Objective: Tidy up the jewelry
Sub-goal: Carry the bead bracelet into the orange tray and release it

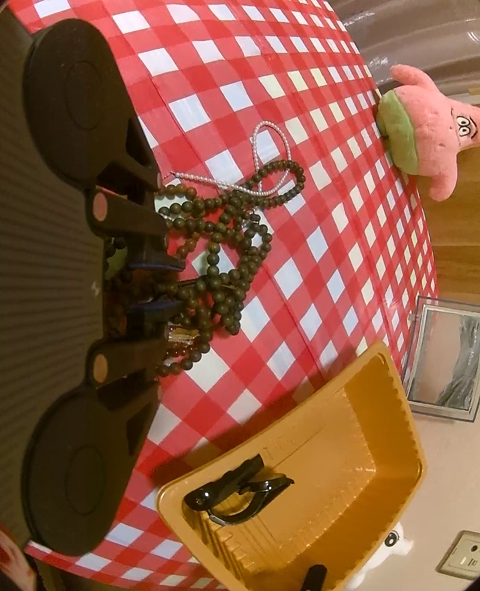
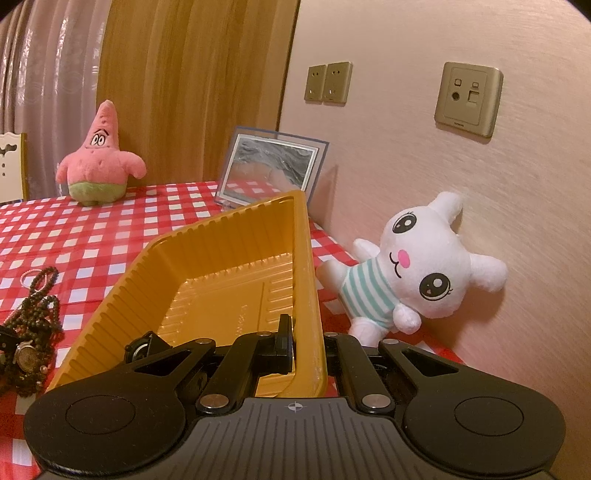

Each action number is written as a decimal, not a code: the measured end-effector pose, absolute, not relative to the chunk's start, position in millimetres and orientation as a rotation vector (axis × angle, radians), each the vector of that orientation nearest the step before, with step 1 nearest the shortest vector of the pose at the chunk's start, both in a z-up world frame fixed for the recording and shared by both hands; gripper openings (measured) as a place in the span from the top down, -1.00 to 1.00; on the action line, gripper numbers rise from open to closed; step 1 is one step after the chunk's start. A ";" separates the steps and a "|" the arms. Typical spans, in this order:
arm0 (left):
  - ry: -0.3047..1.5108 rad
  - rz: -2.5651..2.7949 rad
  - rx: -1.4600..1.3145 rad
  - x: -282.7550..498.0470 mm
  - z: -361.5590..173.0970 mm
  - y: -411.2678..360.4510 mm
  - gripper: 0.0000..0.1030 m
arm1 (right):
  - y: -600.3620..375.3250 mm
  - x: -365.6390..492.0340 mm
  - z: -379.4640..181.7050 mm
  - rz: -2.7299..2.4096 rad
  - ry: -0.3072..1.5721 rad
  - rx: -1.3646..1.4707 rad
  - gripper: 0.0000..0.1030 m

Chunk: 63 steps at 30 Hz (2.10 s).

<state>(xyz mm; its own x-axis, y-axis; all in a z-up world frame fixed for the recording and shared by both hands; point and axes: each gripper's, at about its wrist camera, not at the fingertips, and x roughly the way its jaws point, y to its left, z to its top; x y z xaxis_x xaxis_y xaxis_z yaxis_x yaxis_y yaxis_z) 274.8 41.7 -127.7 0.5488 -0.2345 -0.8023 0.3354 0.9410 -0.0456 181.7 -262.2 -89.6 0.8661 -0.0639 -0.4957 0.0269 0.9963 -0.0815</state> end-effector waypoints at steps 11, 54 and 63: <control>0.892 -0.357 0.050 261.2 -102.7 50.4 0.89 | -262.4 181.2 -89.2 -0.044 0.519 -0.073 0.92; 0.868 -0.799 -0.183 276.0 -69.0 -107.5 0.88 | -265.5 180.0 -91.6 -0.021 0.509 -0.068 0.91; 0.782 -0.734 -0.158 263.2 -39.1 -84.0 0.78 | -271.2 183.6 -93.5 -0.019 0.516 -0.058 0.92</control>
